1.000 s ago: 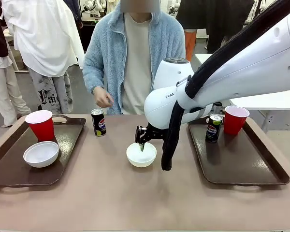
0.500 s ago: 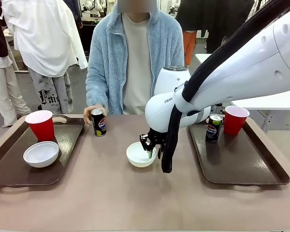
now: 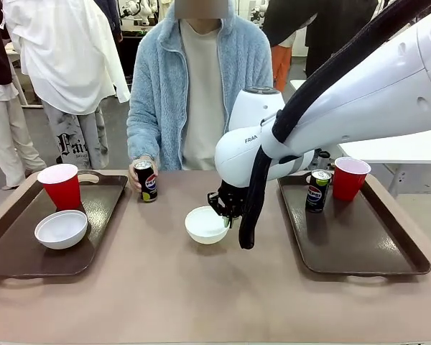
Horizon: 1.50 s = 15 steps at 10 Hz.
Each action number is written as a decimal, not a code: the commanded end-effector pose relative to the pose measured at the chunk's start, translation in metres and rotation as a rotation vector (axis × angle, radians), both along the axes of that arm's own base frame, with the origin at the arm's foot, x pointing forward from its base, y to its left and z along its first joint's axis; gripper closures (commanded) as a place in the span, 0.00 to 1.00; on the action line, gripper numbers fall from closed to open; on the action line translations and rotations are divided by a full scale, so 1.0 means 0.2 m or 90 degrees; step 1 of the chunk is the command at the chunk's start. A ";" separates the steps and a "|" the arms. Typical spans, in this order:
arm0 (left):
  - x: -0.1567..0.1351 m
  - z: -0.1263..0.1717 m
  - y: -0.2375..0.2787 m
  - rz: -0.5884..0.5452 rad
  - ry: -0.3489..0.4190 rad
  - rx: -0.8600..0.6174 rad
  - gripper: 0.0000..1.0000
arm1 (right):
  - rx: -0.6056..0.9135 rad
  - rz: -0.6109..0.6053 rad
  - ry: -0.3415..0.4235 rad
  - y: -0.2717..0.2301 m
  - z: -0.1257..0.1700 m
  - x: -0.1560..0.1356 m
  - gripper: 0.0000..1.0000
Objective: Prepare tableware on both trays.
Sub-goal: Pick up a Picnic Bowl from the table and place it on a Handle tray.
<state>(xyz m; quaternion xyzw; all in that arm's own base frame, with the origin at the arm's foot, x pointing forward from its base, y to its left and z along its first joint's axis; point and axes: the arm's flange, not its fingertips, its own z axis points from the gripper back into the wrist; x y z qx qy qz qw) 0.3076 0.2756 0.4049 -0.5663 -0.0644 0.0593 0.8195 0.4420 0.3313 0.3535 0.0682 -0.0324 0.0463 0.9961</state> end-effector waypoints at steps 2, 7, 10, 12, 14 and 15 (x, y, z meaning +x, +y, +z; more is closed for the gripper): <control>-0.01 0.01 0.00 0.002 -0.004 -0.005 0.01 | -0.013 0.022 0.026 -0.02 0.24 -0.08 1.00; -0.01 0.01 0.00 0.002 -0.004 -0.005 0.01 | -0.048 0.063 0.015 -0.52 0.56 -0.12 1.00; -0.01 0.01 0.00 0.002 -0.004 -0.005 0.01 | -0.025 0.072 0.013 -1.07 0.64 -0.24 1.00; -0.01 0.01 0.00 0.002 -0.004 -0.005 0.01 | -0.020 0.058 0.015 -1.35 0.63 -0.34 1.00; -0.01 0.01 0.00 0.002 -0.004 -0.005 0.01 | -0.013 0.033 0.006 -1.54 0.61 -0.40 1.00; -0.01 0.01 0.00 0.002 -0.004 -0.005 0.01 | -0.028 0.044 0.012 -1.41 0.64 -0.32 1.00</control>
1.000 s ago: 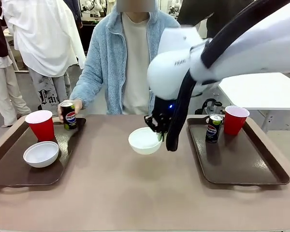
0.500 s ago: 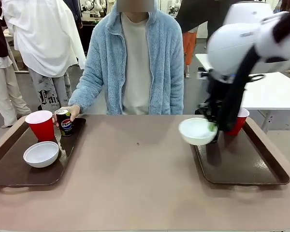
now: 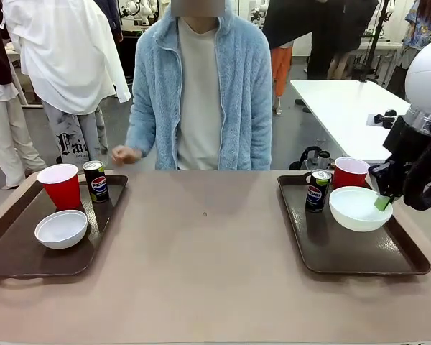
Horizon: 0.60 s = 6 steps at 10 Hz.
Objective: Prepare tableware on both trays.
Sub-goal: Pick up a Picnic Bowl from the table and place it on a Handle tray.
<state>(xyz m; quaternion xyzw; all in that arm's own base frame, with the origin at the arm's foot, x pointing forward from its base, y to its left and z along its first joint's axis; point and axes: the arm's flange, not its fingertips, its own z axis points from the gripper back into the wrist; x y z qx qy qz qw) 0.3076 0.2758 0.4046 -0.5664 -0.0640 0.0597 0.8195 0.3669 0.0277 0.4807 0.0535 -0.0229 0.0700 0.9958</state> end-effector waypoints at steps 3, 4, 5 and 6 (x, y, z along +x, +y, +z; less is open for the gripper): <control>-0.01 0.01 0.00 0.001 -0.005 -0.005 0.01 | -0.008 0.014 0.003 0.11 0.01 0.06 1.00; -0.01 0.01 0.00 0.001 -0.005 -0.005 0.01 | -0.008 0.014 0.003 0.11 0.01 0.06 1.00; -0.01 0.01 0.00 0.001 -0.005 -0.005 0.01 | -0.014 0.023 0.002 0.09 0.00 0.03 0.96; -0.01 0.01 0.00 0.001 -0.005 -0.005 0.01 | -0.034 0.061 -0.014 0.06 -0.09 0.13 0.96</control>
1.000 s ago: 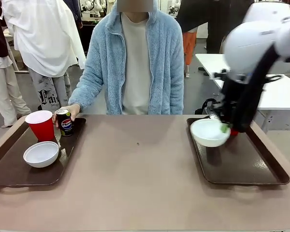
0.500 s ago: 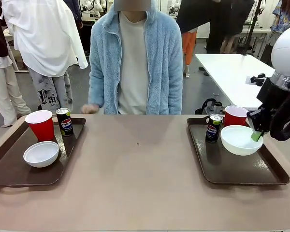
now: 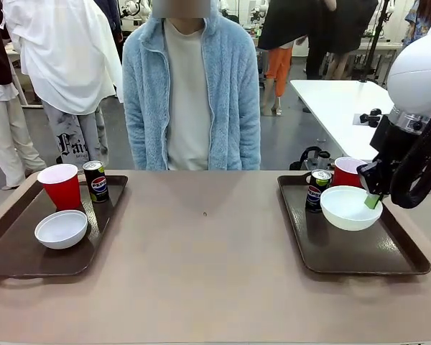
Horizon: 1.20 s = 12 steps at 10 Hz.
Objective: Prepare tableware on both trays.
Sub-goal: Pick up a Picnic Bowl from the table and place it on a Handle tray.
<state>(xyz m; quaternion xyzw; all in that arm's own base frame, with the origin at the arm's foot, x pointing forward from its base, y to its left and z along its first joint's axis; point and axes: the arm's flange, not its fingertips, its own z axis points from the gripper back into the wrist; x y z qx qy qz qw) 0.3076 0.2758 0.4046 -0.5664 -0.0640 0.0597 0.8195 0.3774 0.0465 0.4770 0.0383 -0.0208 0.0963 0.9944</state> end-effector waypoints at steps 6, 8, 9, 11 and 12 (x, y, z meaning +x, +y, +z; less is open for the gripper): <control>-0.01 0.01 0.00 0.002 -0.005 -0.005 0.01 | -0.002 0.095 -0.016 -0.06 -0.56 0.30 0.96; -0.01 0.01 0.00 0.002 -0.005 -0.005 0.01 | -0.007 0.108 -0.020 -0.05 -0.61 0.29 0.96; -0.01 0.01 0.00 0.002 -0.005 -0.005 0.01 | 0.000 0.111 -0.025 -0.06 -0.58 0.27 0.37; -0.01 0.01 0.00 0.002 -0.005 -0.005 0.01 | 0.002 0.109 -0.039 -0.06 -0.49 0.25 0.00; -0.01 0.01 0.00 0.002 -0.005 -0.005 0.01 | 0.003 0.097 -0.040 -0.06 -0.44 0.23 0.00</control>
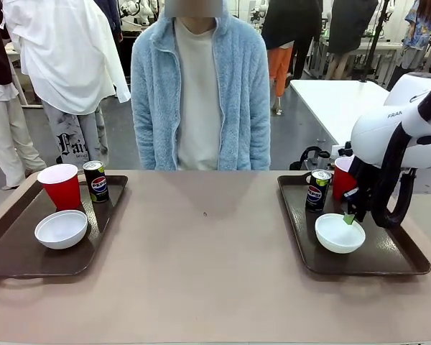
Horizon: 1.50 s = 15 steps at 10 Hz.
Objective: Prepare tableware on both trays.
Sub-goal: Pick up a Picnic Bowl from the table and place it on a Handle tray.
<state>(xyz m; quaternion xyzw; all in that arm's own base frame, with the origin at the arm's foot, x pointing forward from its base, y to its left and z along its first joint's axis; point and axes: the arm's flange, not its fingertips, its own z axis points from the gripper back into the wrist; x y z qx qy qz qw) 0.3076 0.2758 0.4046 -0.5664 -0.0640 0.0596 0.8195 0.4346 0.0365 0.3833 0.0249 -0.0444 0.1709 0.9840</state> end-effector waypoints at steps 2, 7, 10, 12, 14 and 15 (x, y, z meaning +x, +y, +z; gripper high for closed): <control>-0.01 0.01 0.00 0.002 -0.005 -0.005 0.01 | 0.024 -0.019 0.011 0.00 0.17 -0.13 0.12; -0.01 0.01 0.00 0.002 -0.005 -0.005 0.01 | 0.003 -0.118 0.043 -0.01 0.60 -0.36 0.00; -0.01 0.01 0.00 0.002 -0.005 -0.005 0.01 | -0.023 -0.145 0.039 -0.01 0.75 -0.40 0.00; -0.01 0.01 0.00 0.002 -0.005 -0.005 0.01 | 0.014 -0.119 0.036 -0.02 0.69 -0.42 0.00; -0.01 0.01 0.00 0.002 -0.005 -0.005 0.01 | 0.014 -0.119 0.036 -0.02 0.69 -0.42 0.00; -0.01 0.01 0.00 0.002 -0.005 -0.005 0.01 | 0.014 -0.119 0.036 -0.02 0.69 -0.42 0.00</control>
